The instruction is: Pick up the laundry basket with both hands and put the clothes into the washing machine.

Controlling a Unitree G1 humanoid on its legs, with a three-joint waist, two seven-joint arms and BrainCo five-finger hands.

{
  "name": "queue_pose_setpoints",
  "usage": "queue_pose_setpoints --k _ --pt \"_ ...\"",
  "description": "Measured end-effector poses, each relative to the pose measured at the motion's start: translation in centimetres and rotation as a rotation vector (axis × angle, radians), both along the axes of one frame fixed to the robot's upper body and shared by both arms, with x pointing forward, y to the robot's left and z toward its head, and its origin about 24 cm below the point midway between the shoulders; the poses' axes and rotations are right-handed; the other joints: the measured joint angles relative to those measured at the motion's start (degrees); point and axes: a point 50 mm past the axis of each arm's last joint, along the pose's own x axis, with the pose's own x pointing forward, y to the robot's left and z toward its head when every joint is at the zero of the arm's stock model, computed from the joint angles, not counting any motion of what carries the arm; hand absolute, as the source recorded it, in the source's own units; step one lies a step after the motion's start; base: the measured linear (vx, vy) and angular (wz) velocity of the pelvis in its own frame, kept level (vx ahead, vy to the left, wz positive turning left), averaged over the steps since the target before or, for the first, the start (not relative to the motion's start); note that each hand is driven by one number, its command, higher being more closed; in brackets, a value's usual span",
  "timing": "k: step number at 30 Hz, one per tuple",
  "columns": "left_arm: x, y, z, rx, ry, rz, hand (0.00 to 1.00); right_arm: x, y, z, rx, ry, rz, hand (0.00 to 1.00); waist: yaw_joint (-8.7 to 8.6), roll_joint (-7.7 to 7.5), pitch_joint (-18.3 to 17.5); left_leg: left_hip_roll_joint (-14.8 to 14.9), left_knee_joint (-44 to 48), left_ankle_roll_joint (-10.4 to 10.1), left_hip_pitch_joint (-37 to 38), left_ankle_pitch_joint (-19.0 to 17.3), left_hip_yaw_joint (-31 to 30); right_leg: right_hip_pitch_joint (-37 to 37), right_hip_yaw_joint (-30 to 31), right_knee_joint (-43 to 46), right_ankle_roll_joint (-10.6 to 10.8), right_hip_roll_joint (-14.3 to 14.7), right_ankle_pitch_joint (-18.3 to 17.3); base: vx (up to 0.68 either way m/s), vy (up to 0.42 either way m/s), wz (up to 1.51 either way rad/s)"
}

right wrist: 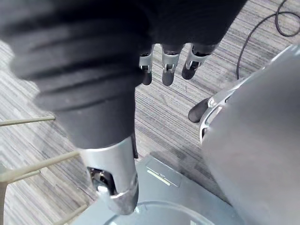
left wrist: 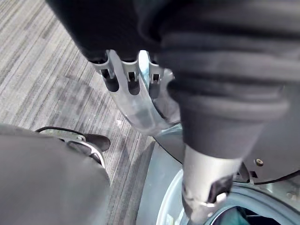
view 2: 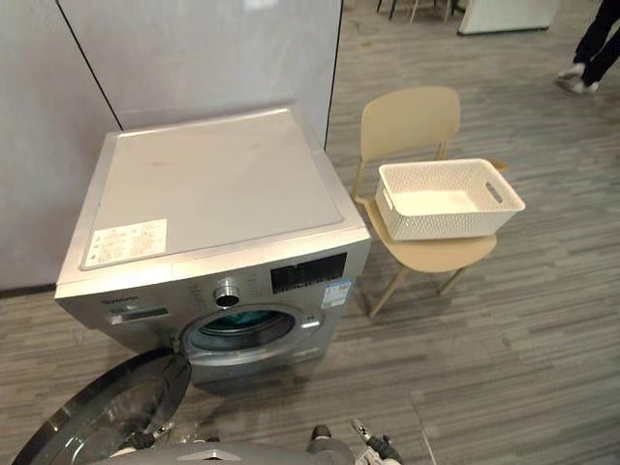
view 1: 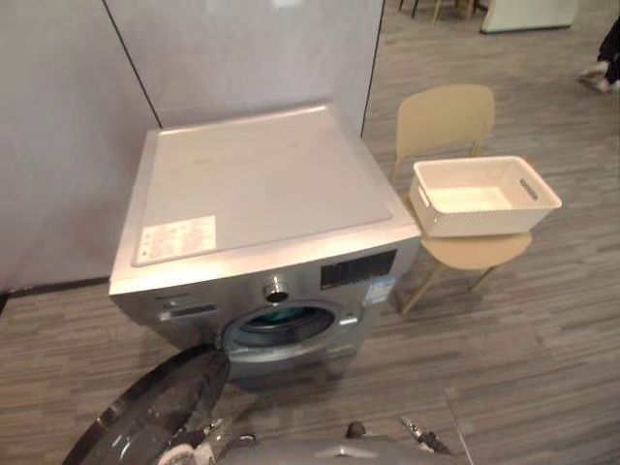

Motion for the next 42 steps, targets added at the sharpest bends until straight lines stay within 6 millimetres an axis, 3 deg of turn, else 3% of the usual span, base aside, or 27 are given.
queue_pose_setpoints --k 4,6,7,8,10,12,14,15,16,17,18,19,21,23,25,27,30,31,32,33,34,35,36,37,38,40,42 --pt "1.5 -0.9 0.2 -0.015 -0.043 -0.049 0.00 1.6 0.5 0.1 -0.023 0.004 0.144 0.00 0.53 -0.35 0.22 -0.71 2.12 0.37 -2.68 0.33 -4.74 1.60 -4.63 -0.75 -0.01 -0.46 0.23 -0.06 0.003 0.58" --pt "3.4 -2.1 0.6 -0.013 -0.099 -0.166 0.00 4.3 0.6 0.6 -0.050 -0.025 0.257 0.00 0.83 -0.26 0.14 -1.33 3.66 0.31 -8.30 2.03 -10.30 -1.71 -9.02 1.14 -1.18 -1.32 0.16 -0.15 -0.015 0.95" --pt "4.2 -2.0 0.8 -0.005 -0.120 -0.189 0.00 5.0 0.9 0.6 -0.044 -0.031 0.267 0.00 1.00 -0.52 0.80 -1.20 8.38 0.58 -10.15 -0.28 -10.96 -2.23 -9.97 1.16 -1.87 -1.70 0.39 -0.20 0.070 0.64" --pt "5.0 -2.0 1.0 -0.006 -0.142 -0.186 0.00 6.9 0.9 1.1 -0.052 -0.064 0.280 0.00 2.01 -0.53 2.05 -0.16 22.91 1.34 -13.00 -5.95 -10.66 -2.41 -10.66 2.89 -2.09 -2.40 0.46 -0.13 0.050 0.32" --pt "4.4 -2.2 0.8 -0.009 -0.127 -0.197 0.00 9.0 1.1 2.0 -0.067 -0.123 0.300 0.00 2.19 -0.50 2.17 2.23 38.64 1.03 -11.44 -8.69 -10.84 -1.57 -11.46 3.94 -1.84 -3.59 0.65 -0.18 0.159 0.41" --pt "4.1 -2.4 0.7 -0.015 -0.114 -0.221 0.00 10.4 1.4 2.5 -0.071 -0.155 0.323 0.00 2.12 0.00 1.93 6.00 42.38 0.91 -7.44 -8.68 -11.65 -1.40 -12.01 3.90 -1.51 -4.20 1.55 -0.20 0.279 0.37" --pt "3.6 -2.3 0.5 -0.016 -0.090 -0.229 0.00 11.4 2.0 2.8 -0.071 -0.178 0.358 0.00 2.11 0.34 1.65 9.63 39.47 0.89 -3.84 -6.04 -14.48 -2.85 -11.81 3.44 -0.66 -4.50 3.49 -0.21 0.322 0.19" --pt "3.4 -2.0 0.5 -0.011 -0.083 -0.223 0.00 11.6 2.5 2.8 -0.056 -0.183 0.366 0.00 2.38 0.11 1.57 6.23 33.58 -0.61 -1.84 -9.06 -14.50 -4.21 -10.65 2.07 -0.75 -4.74 4.42 -0.15 0.188 0.12" --pt "3.4 -1.3 0.6 0.007 -0.078 -0.228 0.00 11.6 3.4 2.7 -0.031 -0.183 0.374 0.00 2.25 -1.01 1.28 5.26 31.94 -0.45 -2.29 -9.30 -15.22 -4.91 -8.51 1.87 -0.11 -4.49 4.66 -0.12 0.141 0.34" --pt "3.5 0.0 0.7 0.039 -0.067 -0.232 0.00 11.1 4.7 2.2 0.007 -0.166 0.402 0.00 1.75 -2.38 0.81 3.25 29.54 -1.47 -2.42 -10.29 -18.16 -5.49 -6.11 3.55 -1.22 -2.43 5.20 -0.05 0.040 0.38" --pt "3.4 0.2 0.7 0.045 -0.061 -0.230 0.00 10.7 4.9 2.0 0.015 -0.154 0.410 0.00 1.87 -2.90 0.50 2.52 28.36 -2.32 -2.24 -10.95 -18.61 -4.79 -7.00 2.22 -2.14 -2.52 4.77 0.03 0.032 0.31" --pt "3.2 0.1 0.7 0.045 -0.053 -0.234 0.00 10.7 4.8 1.9 0.014 -0.150 0.421 0.00 2.06 -2.14 0.62 2.01 26.73 -3.89 -1.54 -13.05 -18.88 -4.44 -7.41 1.09 -1.22 -3.41 5.99 0.01 0.138 0.17" --pt "3.3 -0.9 0.5 0.035 -0.044 -0.302 0.00 10.1 4.1 1.8 -0.002 -0.136 0.430 0.00 0.69 0.31 0.42 0.98 21.89 -3.06 0.00 -18.50 -18.66 -4.42 -9.69 1.26 0.84 -5.29 7.40 -0.08 0.322 0.47" --pt "3.6 -1.6 0.5 0.029 -0.048 -0.344 0.00 8.7 4.1 1.2 0.004 -0.099 0.437 0.00 0.29 0.44 0.29 -1.19 17.56 -2.37 2.17 -19.24 -18.65 -4.39 -10.55 1.91 1.68 -7.69 8.20 -0.10 0.266 0.50" --pt "3.7 -1.7 0.5 0.033 -0.050 -0.356 0.00 8.2 4.1 1.1 0.007 -0.092 0.436 0.00 0.39 -0.40 0.34 -3.54 14.21 -2.17 4.31 -19.31 -17.91 -4.53 -10.12 3.46 1.74 -10.65 8.65 -0.16 0.194 0.12" --pt "3.4 -1.2 0.6 0.052 -0.044 -0.373 0.00 7.4 4.3 0.8 0.015 -0.073 0.457 0.00 0.81 -2.54 -0.76 -6.61 11.79 0.64 5.06 -18.53 -15.79 -6.86 -7.51 4.96 2.75 -13.21 9.40 -0.23 0.130 -0.39" --pt "3.3 -0.8 0.6 0.076 -0.035 -0.414 0.00 7.2 4.5 0.7 0.019 -0.079 0.473 0.00 0.77 -3.88 -1.19 -8.52 12.66 2.73 4.40 -18.63 -13.85 -8.80 -5.61 4.59 2.01 -14.29 11.81 -0.21 0.040 -0.39" --pt "3.5 -0.4 0.7 0.095 -0.034 -0.438 0.00 6.5 4.4 0.5 0.015 -0.069 0.469 0.00 0.26 -4.74 -0.98 -8.57 14.35 3.31 3.52 -18.95 -13.77 -8.96 -6.47 4.41 0.71 -14.16 13.55 -0.18 0.028 -0.15" --pt "4.0 -0.6 0.8 0.098 -0.042 -0.454 0.00 6.5 4.4 0.5 0.009 -0.067 0.484 0.00 0.04 -4.89 -0.98 -8.59 15.26 4.31 2.26 -18.62 -13.54 -9.82 -6.52 3.28 -0.83 -13.39 17.77 -0.19 0.034 -0.16" --pt "3.8 -0.8 0.7 0.091 -0.036 -0.456 0.00 6.9 4.1 0.7 -0.006 -0.070 0.494 0.00 0.33 -4.31 -1.15 -7.89 14.61 5.33 1.71 -17.63 -13.34 -10.01 -6.21 1.37 -1.79 -12.59 20.68 -0.20 -0.012 -0.18" --pt "3.8 -1.1 0.6 0.085 -0.038 -0.455 0.00 7.3 3.6 0.9 -0.029 -0.083 0.504 0.00 0.42 -3.47 -0.89 -6.63 14.08 5.81 0.88 -16.63 -12.20 -11.31 -6.46 5.12 -2.05 -11.87 19.20 -0.21 -0.047 0.07" --pt "4.2 -0.8 0.8 0.093 -0.053 -0.446 0.00 7.2 3.2 1.0 -0.041 -0.090 0.500 0.00 -0.24 -3.49 0.19 -5.04 13.69 5.23 0.46 -15.36 -13.84 -14.27 -5.53 27.36 -1.40 -10.97 4.29 -0.18 -0.077 0.32" --pt "4.2 -0.5 0.8 0.099 -0.055 -0.441 0.00 6.8 3.3 0.8 -0.036 -0.080 0.496 0.00 -0.41 -4.22 0.13 -4.69 13.24 5.03 0.43 -14.75 -14.89 -14.01 -4.53 33.34 -0.93 -9.68 0.90 -0.15 -0.091 0.71" --pt "4.2 0.1 1.0 0.115 -0.059 -0.429 0.00 5.5 3.4 0.3 -0.017 -0.041 0.490 0.00 -0.16 -6.00 -0.09 -4.62 11.71 4.49 0.44 -13.42 -17.01 -11.73 -2.91 38.18 -0.86 -7.12 -3.65 -0.08 -0.114 0.71" --pt "4.4 0.4 1.1 0.120 -0.071 -0.417 0.00 4.5 3.5 0.0 -0.003 -0.011 0.486 0.00 0.11 -7.03 0.06 -5.06 10.80 4.18 0.17 -12.60 -18.34 -9.73 -2.74 37.19 0.06 -6.14 -6.33 -0.09 -0.147 0.70" --pt "4.5 0.3 1.2 0.113 -0.084 -0.373 0.00 3.4 3.2 -0.3 0.007 0.018 0.459 0.00 0.07 -8.04 -0.68 -6.50 8.07 4.04 -1.14 -10.25 -20.25 -7.92 -3.07 30.11 1.31 -5.83 -7.45 -0.09 -0.120 0.43" --pt "5.3 -0.4 1.7 0.083 -0.175 -0.274 0.00 3.1 2.7 -0.3 0.001 0.029 0.439 0.00 0.40 -7.28 -1.20 -7.11 1.88 3.81 -2.58 -5.51 -20.73 -4.57 -3.63 15.82 1.15 -4.09 -7.54 -0.09 -0.095 0.17"
